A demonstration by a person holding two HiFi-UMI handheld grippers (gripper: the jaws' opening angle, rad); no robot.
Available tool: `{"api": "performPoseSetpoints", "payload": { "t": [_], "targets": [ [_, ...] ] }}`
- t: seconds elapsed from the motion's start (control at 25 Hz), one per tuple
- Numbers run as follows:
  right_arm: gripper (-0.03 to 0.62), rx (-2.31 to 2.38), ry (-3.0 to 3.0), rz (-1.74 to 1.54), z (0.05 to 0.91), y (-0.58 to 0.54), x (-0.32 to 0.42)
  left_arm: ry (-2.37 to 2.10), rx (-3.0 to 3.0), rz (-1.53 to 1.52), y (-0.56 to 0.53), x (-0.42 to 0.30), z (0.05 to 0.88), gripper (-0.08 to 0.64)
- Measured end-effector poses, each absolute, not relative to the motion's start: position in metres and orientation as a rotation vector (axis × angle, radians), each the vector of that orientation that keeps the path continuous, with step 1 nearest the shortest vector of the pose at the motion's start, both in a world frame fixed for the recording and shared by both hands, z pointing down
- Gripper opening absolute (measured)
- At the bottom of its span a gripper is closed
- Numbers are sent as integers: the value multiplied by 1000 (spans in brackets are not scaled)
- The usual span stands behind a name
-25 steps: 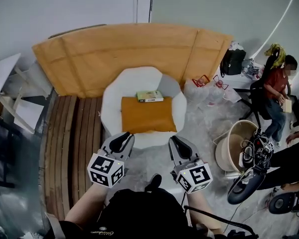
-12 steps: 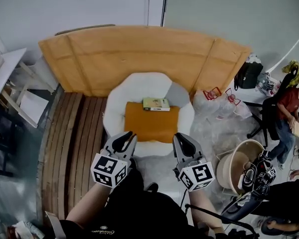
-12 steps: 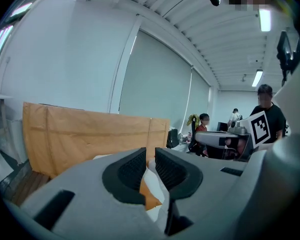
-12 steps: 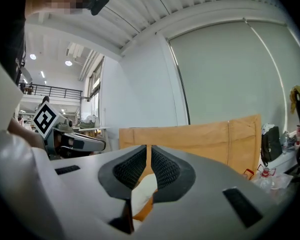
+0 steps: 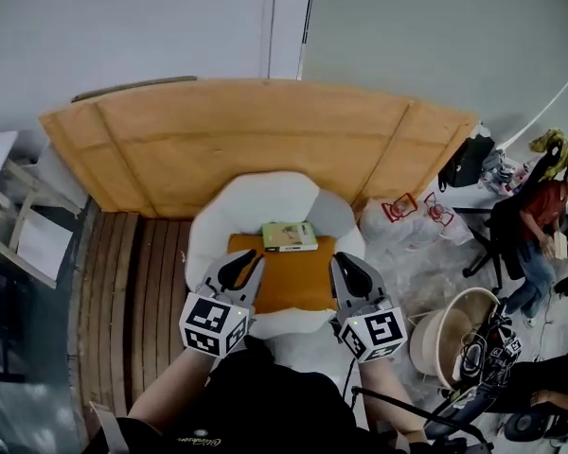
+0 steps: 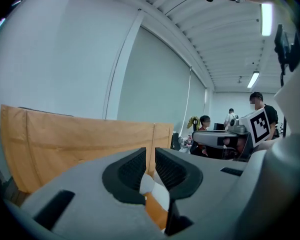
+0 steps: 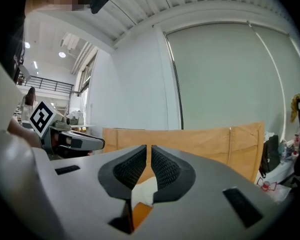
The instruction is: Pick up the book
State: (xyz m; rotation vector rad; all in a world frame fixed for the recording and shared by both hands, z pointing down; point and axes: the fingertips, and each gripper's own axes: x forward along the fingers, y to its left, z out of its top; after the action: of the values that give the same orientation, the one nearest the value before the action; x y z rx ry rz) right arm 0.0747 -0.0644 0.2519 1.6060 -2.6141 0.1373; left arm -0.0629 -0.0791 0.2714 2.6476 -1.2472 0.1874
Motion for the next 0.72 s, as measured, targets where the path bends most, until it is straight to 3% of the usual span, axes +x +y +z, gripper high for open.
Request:
{"api": "performPoseSetpoints", "payload": {
  "t": [0.72],
  "targets": [
    [11, 1577, -2619, 159, 254, -166, 87, -1232, 2648, 204, -179, -27, 267, 63]
  ]
}}
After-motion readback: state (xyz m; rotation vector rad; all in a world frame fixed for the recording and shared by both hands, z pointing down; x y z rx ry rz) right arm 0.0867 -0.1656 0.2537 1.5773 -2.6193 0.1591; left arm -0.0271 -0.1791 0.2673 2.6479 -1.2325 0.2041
